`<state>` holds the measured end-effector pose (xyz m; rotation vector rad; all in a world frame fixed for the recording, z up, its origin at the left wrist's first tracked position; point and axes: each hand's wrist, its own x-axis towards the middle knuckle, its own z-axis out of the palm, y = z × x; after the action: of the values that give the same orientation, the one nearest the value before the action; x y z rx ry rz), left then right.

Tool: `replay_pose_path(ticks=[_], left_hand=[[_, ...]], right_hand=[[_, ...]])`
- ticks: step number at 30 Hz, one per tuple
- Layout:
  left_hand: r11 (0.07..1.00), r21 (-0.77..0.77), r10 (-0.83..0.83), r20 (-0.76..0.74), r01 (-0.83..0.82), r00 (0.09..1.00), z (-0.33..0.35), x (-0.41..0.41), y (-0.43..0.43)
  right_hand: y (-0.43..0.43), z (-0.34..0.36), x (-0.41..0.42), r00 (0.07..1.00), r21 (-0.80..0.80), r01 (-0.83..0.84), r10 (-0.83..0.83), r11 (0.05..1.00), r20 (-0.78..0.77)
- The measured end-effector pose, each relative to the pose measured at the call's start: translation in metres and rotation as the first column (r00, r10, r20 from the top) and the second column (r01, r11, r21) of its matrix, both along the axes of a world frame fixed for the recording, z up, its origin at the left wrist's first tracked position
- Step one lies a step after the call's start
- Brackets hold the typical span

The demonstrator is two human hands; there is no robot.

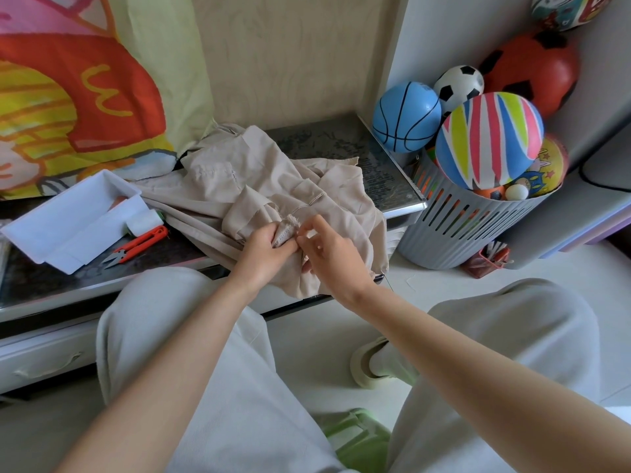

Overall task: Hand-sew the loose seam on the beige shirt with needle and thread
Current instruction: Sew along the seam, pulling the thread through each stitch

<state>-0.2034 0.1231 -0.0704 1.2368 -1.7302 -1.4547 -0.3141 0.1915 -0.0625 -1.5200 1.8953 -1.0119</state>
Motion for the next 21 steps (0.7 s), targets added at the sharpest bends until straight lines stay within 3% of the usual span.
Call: replay_pose_path(ticks=[3,7,10,12,14,17,19,21], left_hand=[[1.0,-0.013,-0.01,0.02,0.011,1.0,-0.002,0.001,-0.001],[0.997,-0.057,-0.041,0.061,0.045,0.997,-0.003,0.0,-0.002],[0.993,-0.105,-0.033,0.093,0.043,0.995,-0.003,-0.001,-0.002],[0.992,-0.115,-0.033,0.098,0.044,0.995,-0.005,-0.003,-0.005],[0.992,-0.122,-0.023,0.096,0.035,0.995,-0.007,-0.003,-0.008],[0.992,-0.127,-0.01,0.078,0.019,0.997,-0.012,-0.004,-0.011],[0.99,-0.142,0.004,0.071,0.006,0.997,-0.013,-0.005,-0.011],[0.988,-0.152,0.017,0.059,-0.008,0.998,-0.011,-0.006,-0.01]], right_hand=[[0.0,0.001,-0.001,0.992,0.006,-0.001,0.001,1.0,-0.124],[-0.004,0.0,-0.006,0.993,0.017,0.015,-0.013,1.0,-0.114],[-0.008,0.0,-0.007,0.994,-0.123,0.061,-0.071,0.991,-0.083],[-0.008,0.005,-0.008,0.994,-0.22,0.107,-0.105,0.97,0.02],[-0.007,0.012,-0.007,0.965,-0.239,0.159,-0.1,0.958,0.242],[-0.001,0.019,-0.005,0.806,-0.235,0.182,-0.008,0.955,0.591],[0.004,0.018,-0.006,0.73,-0.18,0.172,-0.002,0.969,0.684],[0.01,0.01,-0.009,0.768,-0.063,0.171,-0.093,0.983,0.634]])
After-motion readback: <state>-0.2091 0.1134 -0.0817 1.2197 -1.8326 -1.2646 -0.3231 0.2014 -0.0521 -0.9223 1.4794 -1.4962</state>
